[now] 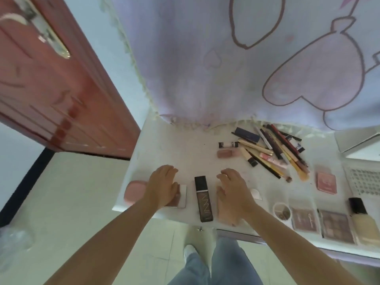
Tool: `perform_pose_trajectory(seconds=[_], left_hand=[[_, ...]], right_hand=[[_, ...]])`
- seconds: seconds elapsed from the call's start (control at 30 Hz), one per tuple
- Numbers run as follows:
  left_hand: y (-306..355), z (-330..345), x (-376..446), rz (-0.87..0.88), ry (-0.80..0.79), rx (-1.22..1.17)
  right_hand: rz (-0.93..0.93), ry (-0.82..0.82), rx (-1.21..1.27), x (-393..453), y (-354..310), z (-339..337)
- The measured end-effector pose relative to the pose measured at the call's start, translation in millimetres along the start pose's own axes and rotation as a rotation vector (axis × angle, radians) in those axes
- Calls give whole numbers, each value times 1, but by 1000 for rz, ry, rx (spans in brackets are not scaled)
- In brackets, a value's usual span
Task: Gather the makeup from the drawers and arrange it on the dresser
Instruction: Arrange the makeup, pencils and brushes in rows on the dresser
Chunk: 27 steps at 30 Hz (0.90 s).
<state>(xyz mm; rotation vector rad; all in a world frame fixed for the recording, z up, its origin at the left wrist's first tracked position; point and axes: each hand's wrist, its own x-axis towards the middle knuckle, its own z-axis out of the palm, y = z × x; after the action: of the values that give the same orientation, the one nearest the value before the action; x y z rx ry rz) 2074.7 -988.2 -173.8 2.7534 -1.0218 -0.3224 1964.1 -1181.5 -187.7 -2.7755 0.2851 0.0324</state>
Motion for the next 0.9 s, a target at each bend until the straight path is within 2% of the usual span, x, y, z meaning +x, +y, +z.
perform_pose_trajectory(seconds=[0.07, 0.17, 0.23, 0.3, 0.47, 0.53, 0.73, 0.9], left_hand=[[-8, -2, -22, 1, 66, 2], [-20, -1, -50, -60, 77, -22], [-28, -6, -67, -88, 46, -45], [-32, -6, -82, -211, -49, -59], [-34, -15, -112, -469, -82, -67], [-40, -13, -117, -545, -120, -81], [-60, -9, -126, -570, -138, -119], [-95, -16, -129, -534, -153, -152]], right_hand=[[-119, -6, 16, 7, -30, 7], [-308, -38, 16, 15, -60, 26], [-365, -148, -64, 17, -75, 33], [-443, -189, -84, 17, -86, 39], [-548, -165, -83, 21, -99, 46], [-557, -140, -113, 24, -106, 44], [-552, -77, -93, 36, -137, 45], [-461, -207, -91, 51, -171, 59]])
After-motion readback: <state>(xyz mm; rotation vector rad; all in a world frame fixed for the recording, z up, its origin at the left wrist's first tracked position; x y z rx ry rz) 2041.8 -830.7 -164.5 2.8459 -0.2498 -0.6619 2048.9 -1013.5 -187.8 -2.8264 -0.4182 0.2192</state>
